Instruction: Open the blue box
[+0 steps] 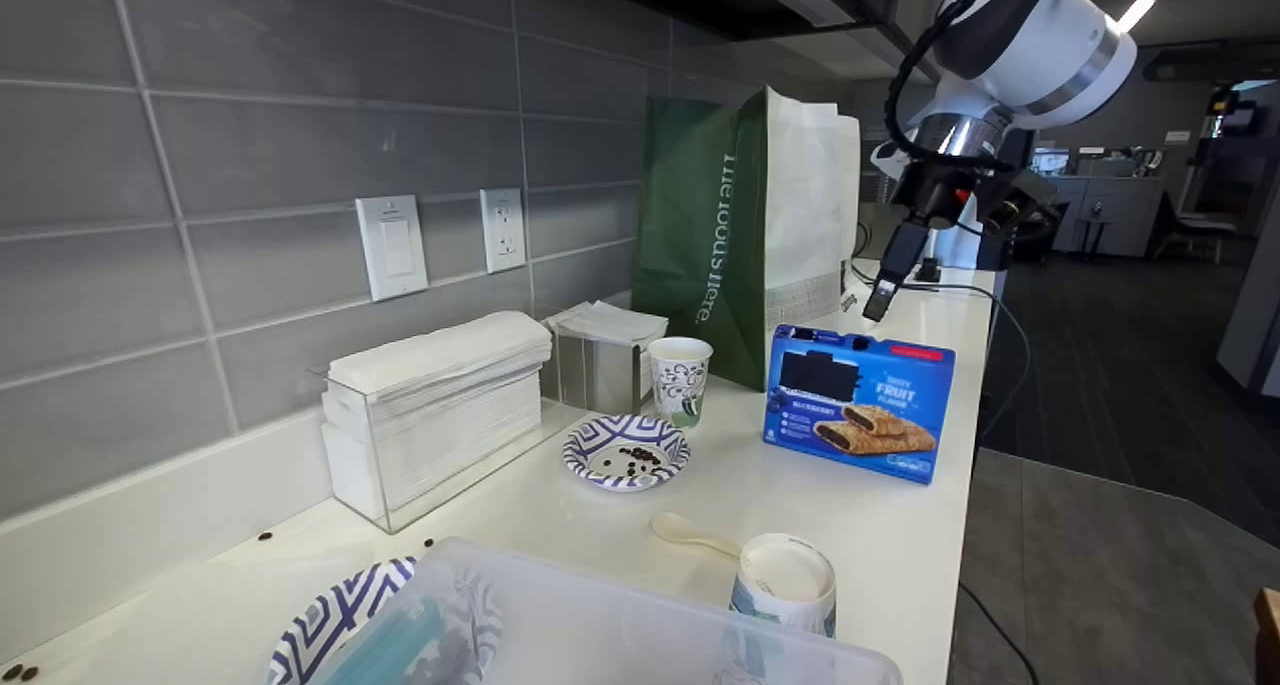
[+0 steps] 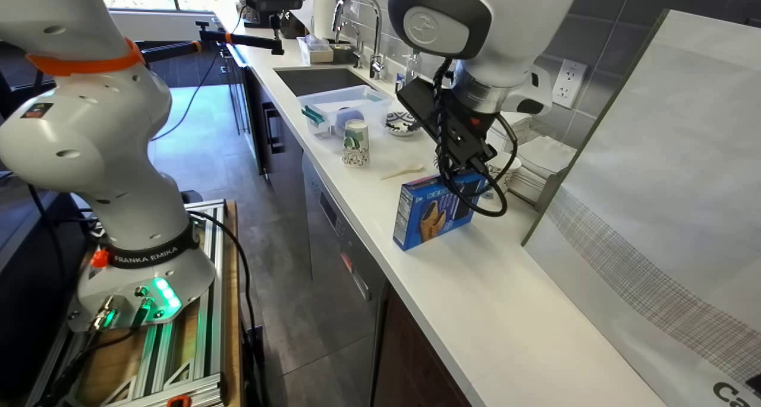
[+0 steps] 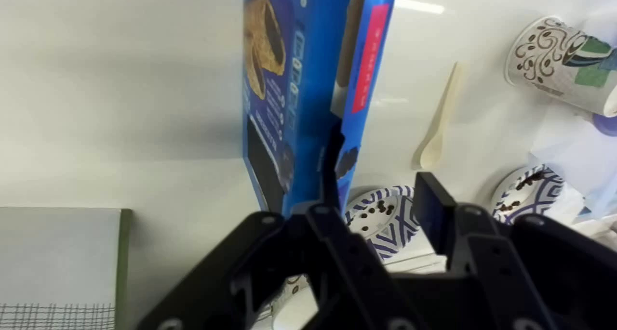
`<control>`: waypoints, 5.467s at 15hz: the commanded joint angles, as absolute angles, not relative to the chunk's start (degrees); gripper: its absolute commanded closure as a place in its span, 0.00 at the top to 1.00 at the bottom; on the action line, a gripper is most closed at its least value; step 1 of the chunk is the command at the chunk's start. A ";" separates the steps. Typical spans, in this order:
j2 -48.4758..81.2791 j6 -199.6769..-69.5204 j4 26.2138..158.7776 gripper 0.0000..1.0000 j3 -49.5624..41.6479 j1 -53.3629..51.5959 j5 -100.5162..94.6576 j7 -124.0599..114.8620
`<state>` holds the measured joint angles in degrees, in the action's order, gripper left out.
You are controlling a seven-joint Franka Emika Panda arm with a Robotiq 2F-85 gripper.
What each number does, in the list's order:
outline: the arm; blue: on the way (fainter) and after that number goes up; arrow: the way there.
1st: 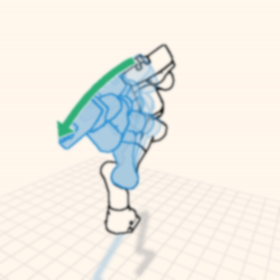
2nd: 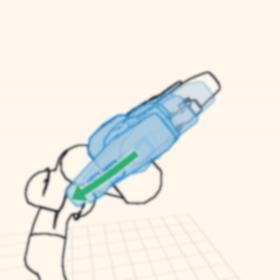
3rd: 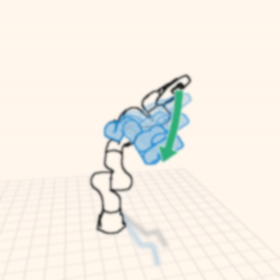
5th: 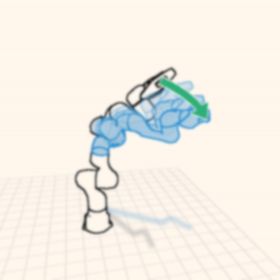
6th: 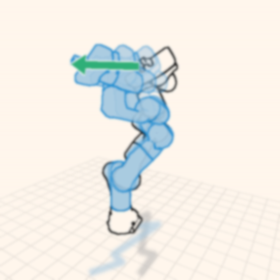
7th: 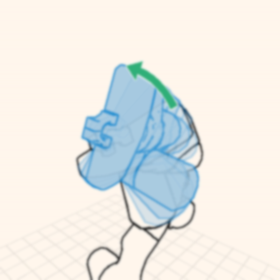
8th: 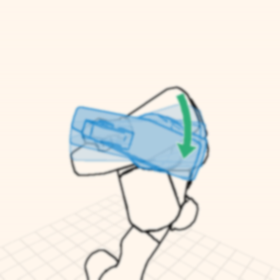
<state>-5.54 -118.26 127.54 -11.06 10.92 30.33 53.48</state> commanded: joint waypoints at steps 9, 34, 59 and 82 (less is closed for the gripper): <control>-3.61 -127.05 128.19 1.00 -9.77 8.12 19.45 44.17; -3.30 -128.90 129.19 0.43 -5.35 4.76 14.44 32.12; -10.76 -127.14 135.47 0.00 -5.84 5.32 1.09 24.77; -14.33 -133.70 139.55 0.00 -1.71 9.98 -45.09 -2.84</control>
